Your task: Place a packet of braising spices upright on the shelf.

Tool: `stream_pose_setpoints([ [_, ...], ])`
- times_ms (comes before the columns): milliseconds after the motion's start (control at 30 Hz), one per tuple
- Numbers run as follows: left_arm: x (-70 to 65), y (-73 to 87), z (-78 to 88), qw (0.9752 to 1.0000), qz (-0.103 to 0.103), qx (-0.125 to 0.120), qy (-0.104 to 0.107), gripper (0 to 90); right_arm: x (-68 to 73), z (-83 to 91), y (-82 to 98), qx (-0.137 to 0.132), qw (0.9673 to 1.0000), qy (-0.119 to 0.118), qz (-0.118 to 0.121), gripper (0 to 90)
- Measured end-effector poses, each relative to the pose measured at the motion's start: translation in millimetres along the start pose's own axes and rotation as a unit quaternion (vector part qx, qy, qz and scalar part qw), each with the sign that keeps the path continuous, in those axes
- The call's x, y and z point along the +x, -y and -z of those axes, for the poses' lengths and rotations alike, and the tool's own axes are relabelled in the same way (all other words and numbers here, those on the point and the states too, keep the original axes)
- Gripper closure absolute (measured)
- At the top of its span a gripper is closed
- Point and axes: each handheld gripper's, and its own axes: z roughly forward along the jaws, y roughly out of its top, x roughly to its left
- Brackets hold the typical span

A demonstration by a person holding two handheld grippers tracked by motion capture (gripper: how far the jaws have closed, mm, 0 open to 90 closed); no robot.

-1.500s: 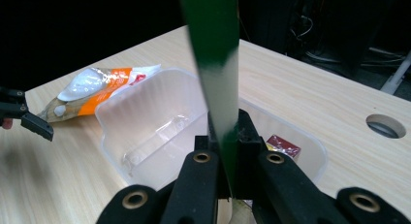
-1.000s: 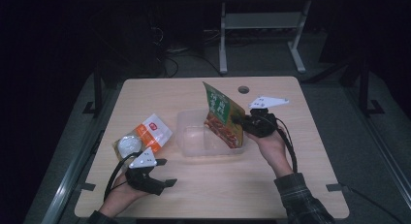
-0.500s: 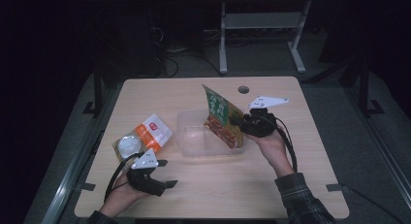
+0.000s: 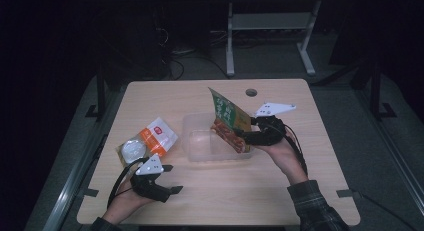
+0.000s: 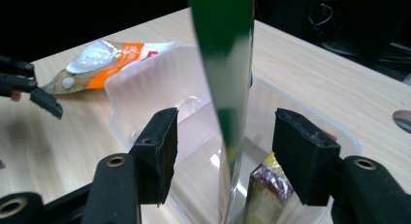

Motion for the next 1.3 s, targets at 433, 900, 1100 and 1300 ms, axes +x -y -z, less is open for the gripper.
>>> stream_pose_setpoints([
  [433,-0.7,0.5,-1.4,1.0000,-0.001,-0.003,0.005,20.7,2.6,27.1,27.6,0.006,1.0000,0.000,0.007,37.9],
  [900,-2.6,0.6,-4.6,0.9999,-0.002,0.007,0.010,20.7,9.4,41.7,68.4,0.029,0.9995,-0.009,0.013,33.6],
  [1100,-2.2,1.0,-4.9,0.9999,-0.006,0.011,0.010,20.8,14.5,43.1,83.1,0.040,0.9990,-0.007,0.018,31.5],
  [1300,-0.9,2.1,-4.1,0.9999,-0.005,0.015,0.005,20.9,18.8,40.5,103.4,0.074,0.9972,-0.001,0.014,29.3],
])
